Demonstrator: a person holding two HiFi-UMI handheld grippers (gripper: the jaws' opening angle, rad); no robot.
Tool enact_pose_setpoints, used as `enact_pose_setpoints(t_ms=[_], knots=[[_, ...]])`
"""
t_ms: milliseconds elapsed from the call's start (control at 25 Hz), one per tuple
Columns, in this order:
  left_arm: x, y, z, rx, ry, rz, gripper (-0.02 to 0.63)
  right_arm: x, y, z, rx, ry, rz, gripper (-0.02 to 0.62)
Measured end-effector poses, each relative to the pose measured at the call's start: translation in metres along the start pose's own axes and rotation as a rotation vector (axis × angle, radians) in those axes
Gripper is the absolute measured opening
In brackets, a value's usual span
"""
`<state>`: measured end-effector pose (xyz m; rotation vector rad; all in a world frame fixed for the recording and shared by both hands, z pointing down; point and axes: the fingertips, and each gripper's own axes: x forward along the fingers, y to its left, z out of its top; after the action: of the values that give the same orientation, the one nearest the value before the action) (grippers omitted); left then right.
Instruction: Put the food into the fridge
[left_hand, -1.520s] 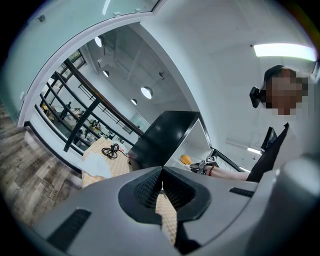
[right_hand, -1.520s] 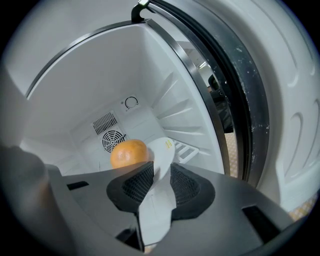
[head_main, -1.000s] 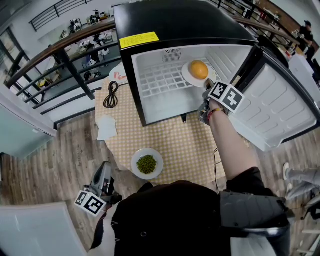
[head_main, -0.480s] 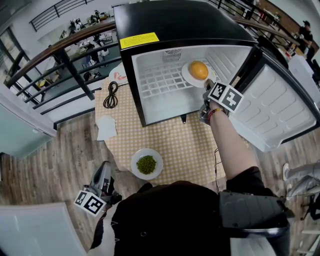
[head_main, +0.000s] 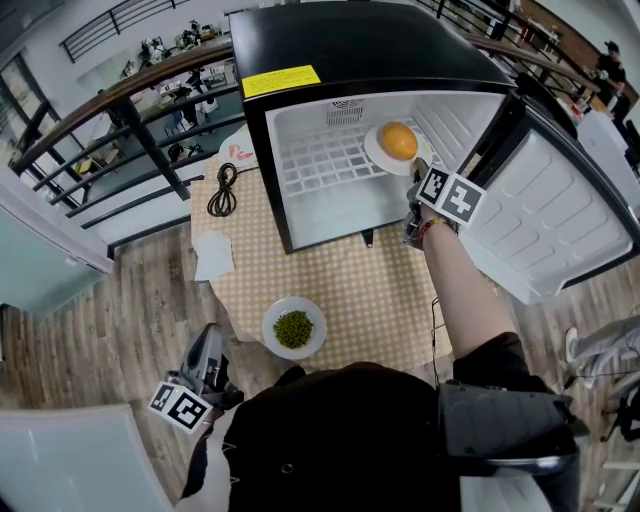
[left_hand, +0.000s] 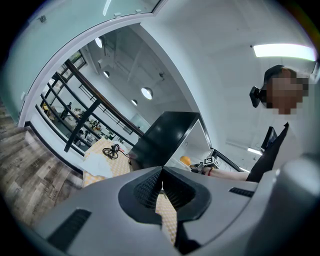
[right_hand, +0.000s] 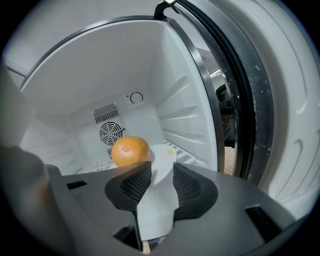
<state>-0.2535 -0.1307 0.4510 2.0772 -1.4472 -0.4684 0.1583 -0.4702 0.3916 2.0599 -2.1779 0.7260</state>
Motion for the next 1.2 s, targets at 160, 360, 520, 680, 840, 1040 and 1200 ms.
enact_pose_setpoints(t_ms=[160,360,520,680,840,1040,1200], knots=[[-0.001,0.000,-0.001,-0.001,0.000,-0.001,0.014,-0.001,0.001,0.001,-0.034,-0.005,-0.005,0.130],[-0.002,-0.001,0.000,0.002,0.001,-0.001,0.014,-0.001,0.003,0.002,-0.127,-0.009,-0.006,0.132],[-0.001,-0.002,0.000,0.003,0.005,-0.001,0.014,-0.001,0.004,0.003,-0.159,-0.010,-0.003,0.132],[-0.003,-0.003,0.000,0.002,0.007,0.001,0.014,-0.001,0.005,0.004,-0.192,-0.012,-0.002,0.132],[-0.005,-0.002,0.000,0.002,0.009,0.008,0.014,-0.002,0.005,0.005,-0.203,-0.022,0.000,0.132],[-0.006,-0.001,0.001,0.005,0.008,0.009,0.014,-0.006,0.005,0.009,-0.202,-0.043,-0.002,0.129],[-0.002,-0.003,0.001,0.008,0.015,-0.002,0.014,-0.011,0.004,0.012,-0.187,-0.050,0.002,0.129]])
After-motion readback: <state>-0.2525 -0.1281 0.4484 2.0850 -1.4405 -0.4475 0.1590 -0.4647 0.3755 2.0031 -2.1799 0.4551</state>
